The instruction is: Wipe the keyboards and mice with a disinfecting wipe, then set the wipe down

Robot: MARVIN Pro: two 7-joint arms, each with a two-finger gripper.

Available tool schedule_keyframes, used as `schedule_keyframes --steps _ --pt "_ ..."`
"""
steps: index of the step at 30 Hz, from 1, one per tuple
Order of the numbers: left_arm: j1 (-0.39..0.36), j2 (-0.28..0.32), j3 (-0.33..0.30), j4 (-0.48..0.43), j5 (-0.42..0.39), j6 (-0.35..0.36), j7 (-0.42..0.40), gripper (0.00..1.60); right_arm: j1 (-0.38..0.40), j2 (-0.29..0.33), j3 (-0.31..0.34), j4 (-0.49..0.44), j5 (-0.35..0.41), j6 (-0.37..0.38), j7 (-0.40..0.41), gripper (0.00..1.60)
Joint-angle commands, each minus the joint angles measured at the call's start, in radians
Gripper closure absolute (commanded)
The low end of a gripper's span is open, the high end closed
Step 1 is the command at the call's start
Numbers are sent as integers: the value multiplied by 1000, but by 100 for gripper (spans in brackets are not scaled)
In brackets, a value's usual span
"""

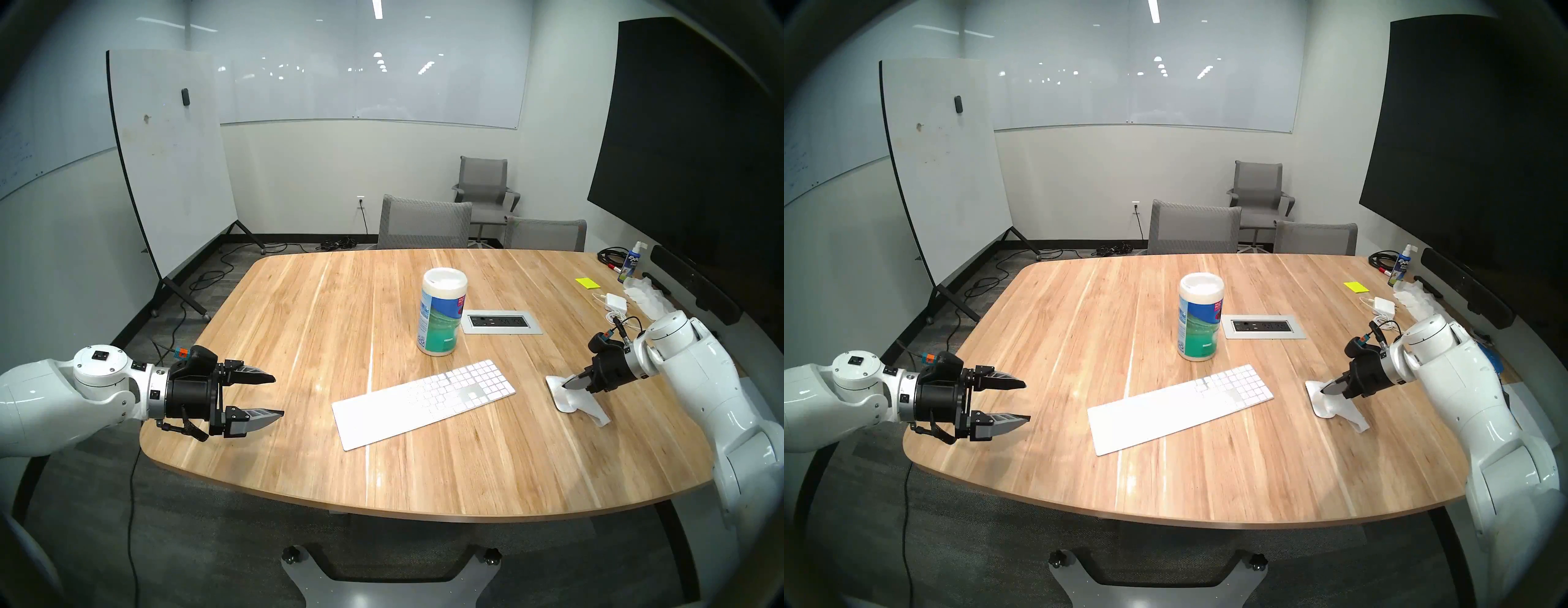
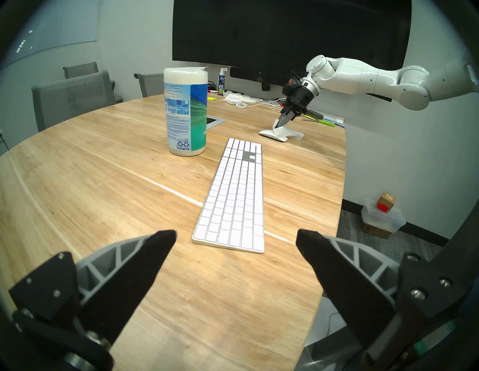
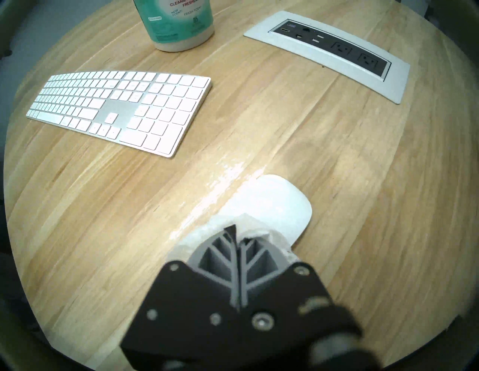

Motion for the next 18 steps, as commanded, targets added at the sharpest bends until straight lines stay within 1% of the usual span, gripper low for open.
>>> schedule_keyframes --steps 1,4,8,11,16,18 --pt "-10 0 -10 -3 -5 -4 0 0 37 22 5 11 1 -38 38 160" --pt "-10 0 -10 -3 -5 -4 0 0 21 34 7 0 2 -44 53 160" --pt "-11 0 -9 -3 -5 -4 0 0 -31 61 16 -31 9 -56 74 160" --pt "-11 0 -9 -3 -5 -4 0 0 -50 70 19 -43 15 -60 88 160" --pt "-11 0 -8 -3 -5 -4 0 0 -126 100 42 -127 40 -45 107 160" --pt "-12 0 -8 -3 -5 -4 0 0 -134 102 46 -137 43 -42 107 160"
